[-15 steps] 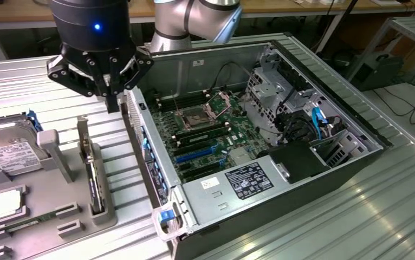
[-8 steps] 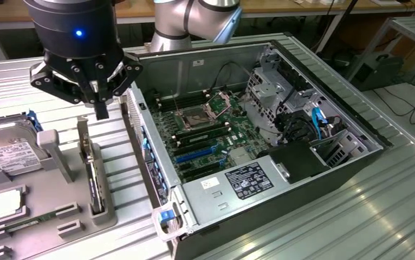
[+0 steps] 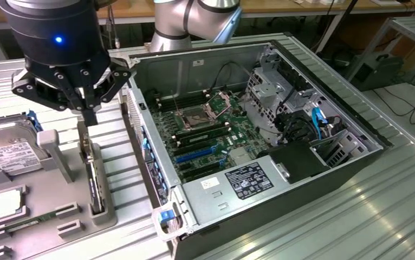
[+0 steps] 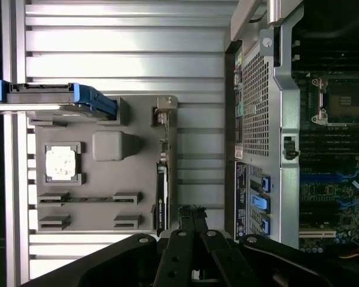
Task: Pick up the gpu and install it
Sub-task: 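Reach for the gpu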
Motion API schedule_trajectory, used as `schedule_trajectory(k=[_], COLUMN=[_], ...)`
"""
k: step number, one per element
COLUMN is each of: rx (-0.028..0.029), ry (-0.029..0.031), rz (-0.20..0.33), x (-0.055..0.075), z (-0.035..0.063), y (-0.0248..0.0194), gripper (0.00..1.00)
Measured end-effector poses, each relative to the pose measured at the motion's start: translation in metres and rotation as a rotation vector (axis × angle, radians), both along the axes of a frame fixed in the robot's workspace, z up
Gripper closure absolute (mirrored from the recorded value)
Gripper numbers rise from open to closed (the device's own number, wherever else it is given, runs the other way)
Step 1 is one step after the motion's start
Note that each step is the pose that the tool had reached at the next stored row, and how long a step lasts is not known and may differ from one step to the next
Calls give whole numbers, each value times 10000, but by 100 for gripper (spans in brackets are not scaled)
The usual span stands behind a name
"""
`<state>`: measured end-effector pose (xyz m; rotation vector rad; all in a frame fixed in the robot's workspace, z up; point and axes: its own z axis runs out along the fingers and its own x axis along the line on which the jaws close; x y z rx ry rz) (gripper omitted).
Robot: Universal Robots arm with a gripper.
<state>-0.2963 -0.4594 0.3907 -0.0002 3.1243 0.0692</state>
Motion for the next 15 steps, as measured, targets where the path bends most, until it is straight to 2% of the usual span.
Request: schedule_trajectory(k=[2, 11, 15], rx=[0, 0, -9], ry=[0, 0, 0], rz=[0, 0, 0], x=[-42, -195, -217], z=[0, -2, -5], y=[-12, -9, 57], gripper=[89, 89, 89])
